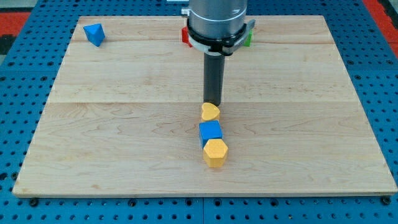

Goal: Push the blue triangle closer to the yellow heart

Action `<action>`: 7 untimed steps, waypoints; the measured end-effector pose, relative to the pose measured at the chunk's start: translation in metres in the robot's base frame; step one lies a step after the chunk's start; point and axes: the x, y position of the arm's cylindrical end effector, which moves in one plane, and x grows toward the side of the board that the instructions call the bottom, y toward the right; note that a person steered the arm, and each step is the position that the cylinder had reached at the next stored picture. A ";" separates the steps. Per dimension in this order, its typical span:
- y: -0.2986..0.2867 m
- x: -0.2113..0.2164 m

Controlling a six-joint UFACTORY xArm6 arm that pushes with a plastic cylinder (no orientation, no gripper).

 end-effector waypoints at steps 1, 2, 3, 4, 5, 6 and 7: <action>-0.010 0.003; -0.013 0.003; -0.018 -0.024; -0.085 -0.032; -0.175 -0.048; -0.252 -0.091; -0.304 -0.143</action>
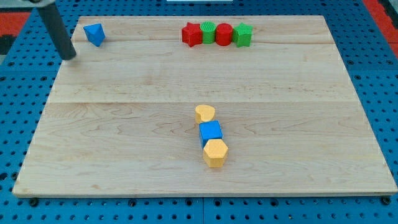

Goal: Push the blue triangle closer to the yellow heart

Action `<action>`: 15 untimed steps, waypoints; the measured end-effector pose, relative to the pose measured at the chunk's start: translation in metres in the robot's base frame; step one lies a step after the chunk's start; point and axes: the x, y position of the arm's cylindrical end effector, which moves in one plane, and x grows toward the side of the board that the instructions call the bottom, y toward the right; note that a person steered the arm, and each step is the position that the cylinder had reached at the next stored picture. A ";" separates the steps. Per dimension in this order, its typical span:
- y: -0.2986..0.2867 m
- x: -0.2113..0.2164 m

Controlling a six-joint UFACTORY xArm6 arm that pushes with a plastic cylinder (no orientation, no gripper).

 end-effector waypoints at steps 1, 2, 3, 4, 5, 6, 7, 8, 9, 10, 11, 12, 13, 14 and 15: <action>-0.015 -0.034; 0.008 -0.052; 0.051 -0.052; 0.065 -0.052; 0.065 -0.052; 0.062 -0.052; 0.059 -0.052; 0.059 -0.052; 0.059 -0.052; 0.061 -0.016; 0.062 -0.006; 0.043 -0.035; 0.033 -0.072; 0.064 -0.084; 0.106 -0.052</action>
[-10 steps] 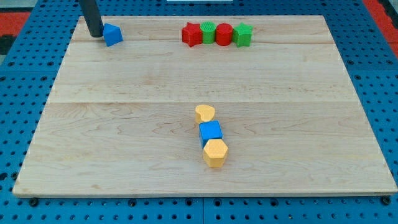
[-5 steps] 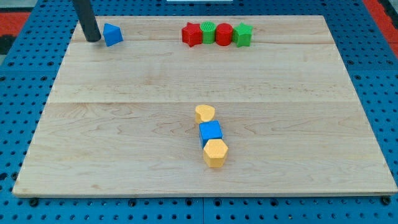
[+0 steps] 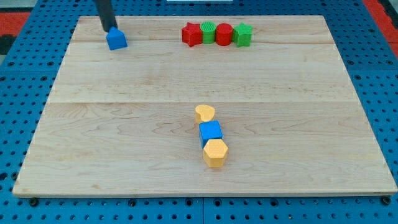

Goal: Push the blue triangle closer to the yellow heart

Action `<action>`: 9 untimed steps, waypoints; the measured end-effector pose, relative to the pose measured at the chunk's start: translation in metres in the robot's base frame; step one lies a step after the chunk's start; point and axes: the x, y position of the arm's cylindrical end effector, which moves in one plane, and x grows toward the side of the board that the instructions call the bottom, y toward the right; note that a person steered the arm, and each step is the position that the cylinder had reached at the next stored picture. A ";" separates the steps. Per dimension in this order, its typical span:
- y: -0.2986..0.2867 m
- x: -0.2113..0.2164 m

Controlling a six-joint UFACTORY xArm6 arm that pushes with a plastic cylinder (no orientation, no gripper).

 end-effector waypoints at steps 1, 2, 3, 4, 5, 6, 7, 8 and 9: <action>0.011 0.057; 0.011 0.086; 0.002 0.070; -0.007 0.081; 0.032 0.132; 0.089 0.157; 0.080 0.155; 0.038 0.140; 0.042 0.126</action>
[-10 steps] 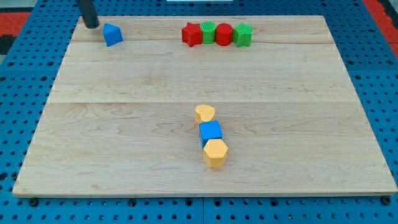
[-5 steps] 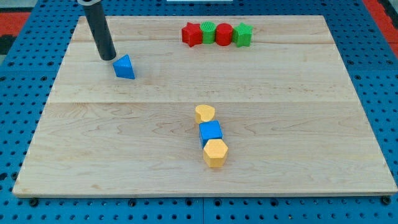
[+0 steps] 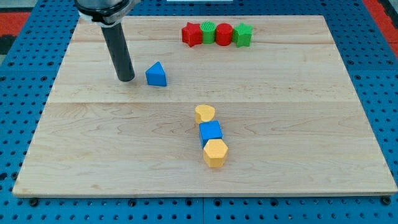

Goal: Push the blue triangle closer to the yellow heart

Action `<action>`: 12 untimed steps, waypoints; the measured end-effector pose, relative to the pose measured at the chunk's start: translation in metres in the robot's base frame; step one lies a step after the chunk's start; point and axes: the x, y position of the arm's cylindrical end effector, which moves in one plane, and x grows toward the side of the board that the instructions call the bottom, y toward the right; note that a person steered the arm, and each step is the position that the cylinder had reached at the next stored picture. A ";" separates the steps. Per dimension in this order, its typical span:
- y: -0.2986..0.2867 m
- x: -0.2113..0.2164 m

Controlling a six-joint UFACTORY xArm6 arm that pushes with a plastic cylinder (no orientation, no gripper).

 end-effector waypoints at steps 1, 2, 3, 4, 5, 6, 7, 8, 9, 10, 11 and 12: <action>0.029 -0.001; 0.054 0.008; 0.046 -0.006; 0.050 -0.020; 0.072 -0.002; 0.082 0.032; 0.082 0.035; 0.082 0.015; 0.092 -0.008; 0.110 0.007; 0.118 0.031; 0.120 0.036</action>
